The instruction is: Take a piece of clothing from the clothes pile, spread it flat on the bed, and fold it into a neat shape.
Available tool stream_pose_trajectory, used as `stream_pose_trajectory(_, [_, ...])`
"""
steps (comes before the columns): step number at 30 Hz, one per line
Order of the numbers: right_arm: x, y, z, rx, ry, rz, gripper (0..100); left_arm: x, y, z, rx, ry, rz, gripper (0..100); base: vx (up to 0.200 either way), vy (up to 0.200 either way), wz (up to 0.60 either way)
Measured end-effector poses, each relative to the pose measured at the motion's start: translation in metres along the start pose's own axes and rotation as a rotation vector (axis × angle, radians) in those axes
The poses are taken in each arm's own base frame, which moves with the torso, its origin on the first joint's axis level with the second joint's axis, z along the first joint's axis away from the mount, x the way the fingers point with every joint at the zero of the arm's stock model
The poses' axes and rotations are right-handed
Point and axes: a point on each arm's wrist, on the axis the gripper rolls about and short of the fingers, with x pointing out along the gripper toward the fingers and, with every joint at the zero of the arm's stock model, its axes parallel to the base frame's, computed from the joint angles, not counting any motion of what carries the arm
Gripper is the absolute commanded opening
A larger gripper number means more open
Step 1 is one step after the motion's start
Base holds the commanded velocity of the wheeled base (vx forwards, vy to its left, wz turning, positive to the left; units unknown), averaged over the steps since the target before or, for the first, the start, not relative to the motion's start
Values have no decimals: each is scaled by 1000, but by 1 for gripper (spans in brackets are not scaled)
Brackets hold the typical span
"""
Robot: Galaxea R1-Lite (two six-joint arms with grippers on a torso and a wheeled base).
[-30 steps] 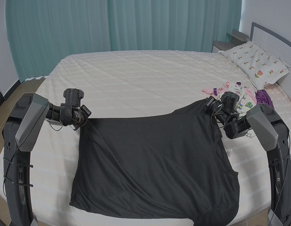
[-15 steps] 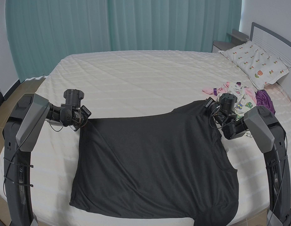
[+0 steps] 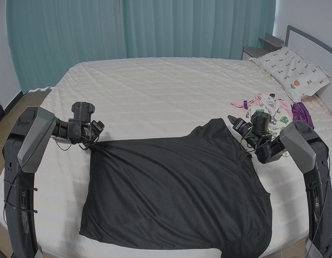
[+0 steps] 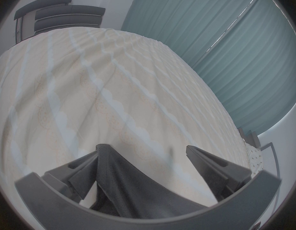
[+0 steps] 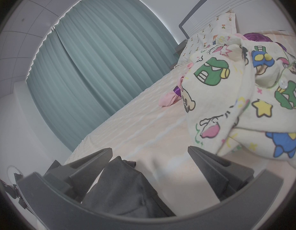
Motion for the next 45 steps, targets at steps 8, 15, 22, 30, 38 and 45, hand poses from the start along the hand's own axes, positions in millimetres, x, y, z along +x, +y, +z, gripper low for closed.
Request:
stream_pose_trajectory(8, [-40, 4, 10, 5, 86, -12, 100, -22, -3, 21, -19, 15, -57, 100, 0, 0, 0])
stream_pose_trajectory(15, [-87, 14, 18, 5, 127, -2, 100, -55, -18, 43, -32, 5, -154, 100, 0, 0, 0])
stream_pose_trajectory(22, [-125, 25, 28, 7, 149, 19, 100, -74, -38, 63, -42, -54, -242, 100, 0, 0, 0])
stream_pose_trajectory(30, [-146, 32, 31, 5, 166, 25, 100, -64, -43, 56, -29, 1, -255, 100, 0, 0, 0])
stream_pose_trajectory(38, [-152, 34, 22, 3, 205, 38, 100, -57, -40, 46, -16, 105, -256, 100, 0, 0, 0])
stream_pose_trajectory(45, [-154, 40, 7, -5, 264, 67, 100, -56, -38, 45, -12, 131, -235, 100, 0, 0, 0])
